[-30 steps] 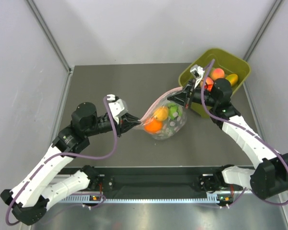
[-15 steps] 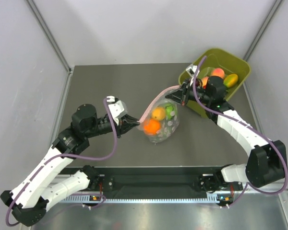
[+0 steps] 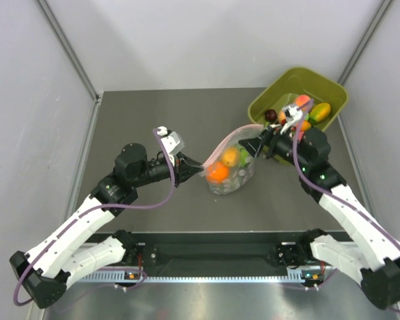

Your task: Open the zip-top bag and remove the fake food

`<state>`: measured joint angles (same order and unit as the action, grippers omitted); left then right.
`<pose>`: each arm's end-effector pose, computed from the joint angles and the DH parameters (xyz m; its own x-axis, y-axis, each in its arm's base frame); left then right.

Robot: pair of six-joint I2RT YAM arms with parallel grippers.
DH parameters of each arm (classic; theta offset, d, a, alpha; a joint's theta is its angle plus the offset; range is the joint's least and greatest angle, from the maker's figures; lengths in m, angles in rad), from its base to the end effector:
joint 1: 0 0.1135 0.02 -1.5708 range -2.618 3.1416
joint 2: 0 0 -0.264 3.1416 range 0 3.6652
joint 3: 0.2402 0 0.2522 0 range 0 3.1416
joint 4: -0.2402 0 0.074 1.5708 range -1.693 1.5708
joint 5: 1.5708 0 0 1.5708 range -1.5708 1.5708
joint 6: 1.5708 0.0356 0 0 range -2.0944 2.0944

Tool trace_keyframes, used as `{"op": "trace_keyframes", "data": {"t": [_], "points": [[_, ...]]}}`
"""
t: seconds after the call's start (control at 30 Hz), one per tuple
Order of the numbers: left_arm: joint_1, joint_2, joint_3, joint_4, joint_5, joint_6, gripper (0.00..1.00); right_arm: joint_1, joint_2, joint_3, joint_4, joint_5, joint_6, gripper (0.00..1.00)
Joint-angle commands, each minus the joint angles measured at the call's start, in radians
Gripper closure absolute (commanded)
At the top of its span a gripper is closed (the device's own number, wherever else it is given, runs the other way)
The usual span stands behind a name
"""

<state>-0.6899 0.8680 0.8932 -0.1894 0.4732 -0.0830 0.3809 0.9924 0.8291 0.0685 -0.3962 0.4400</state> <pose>0.1416 -0.1379 0.3638 -0.2014 0.0705 -0.9770 0.8997 0.4076 -0.1560 0.2117 0.0996 0.3438 -0.3775 0.2721 -0.8851 -0.5955 0.6606 0.4571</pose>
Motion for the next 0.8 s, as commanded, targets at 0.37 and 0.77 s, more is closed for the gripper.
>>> {"op": "trace_keyframes", "data": {"t": [0.37,0.77], "points": [[-0.043,-0.003,-0.037,0.136,-0.022,-0.058,1.00,0.282,-0.181,-0.093,-0.010,0.298,0.235,0.20],[-0.140,-0.032,-0.048,0.085,-0.258,0.011,1.00,0.484,-0.397,-0.058,-0.304,0.870,0.192,0.24]]}}
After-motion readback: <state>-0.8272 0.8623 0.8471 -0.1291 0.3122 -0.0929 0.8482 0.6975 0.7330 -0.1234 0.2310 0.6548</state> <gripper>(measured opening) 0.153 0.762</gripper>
